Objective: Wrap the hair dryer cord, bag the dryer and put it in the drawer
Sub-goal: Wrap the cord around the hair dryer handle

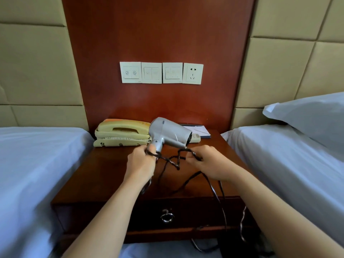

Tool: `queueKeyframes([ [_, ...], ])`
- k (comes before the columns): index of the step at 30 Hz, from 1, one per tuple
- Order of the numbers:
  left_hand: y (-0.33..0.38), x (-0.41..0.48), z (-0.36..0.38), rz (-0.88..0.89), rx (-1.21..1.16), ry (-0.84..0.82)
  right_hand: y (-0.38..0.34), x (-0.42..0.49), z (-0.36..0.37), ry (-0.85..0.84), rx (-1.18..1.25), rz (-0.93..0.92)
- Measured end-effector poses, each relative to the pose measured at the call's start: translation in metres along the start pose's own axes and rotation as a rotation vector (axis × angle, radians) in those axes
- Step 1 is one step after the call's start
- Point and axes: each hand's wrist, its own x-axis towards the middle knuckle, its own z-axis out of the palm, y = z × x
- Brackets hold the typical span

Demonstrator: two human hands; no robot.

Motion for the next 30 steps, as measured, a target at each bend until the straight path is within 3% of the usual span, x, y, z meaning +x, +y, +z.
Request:
queueKeyframes([
  [6,-0.007,0.002,-0.016,-0.039,0.014,-0.016,0.014,-0.006,-0.023,-0.039,-0.045,-0.047],
  [14,-0.009,0.0,-0.042,-0.01,0.133,-0.043,0.029,-0.011,-0.034,0.469,-0.524,-0.062],
  [19,-0.002,-0.01,-0.05,0.082,0.174,-0.233,0.037,-0.006,-0.036,0.662,-0.665,-0.049],
  [24,-0.004,-0.012,-0.057,0.06,0.171,-0.376,0.04,0.001,-0.028,0.705,-0.745,-0.006],
  [30,0.002,-0.021,-0.056,0.003,0.065,-0.658,0.051,0.004,-0.029,0.724,-0.73,0.027],
])
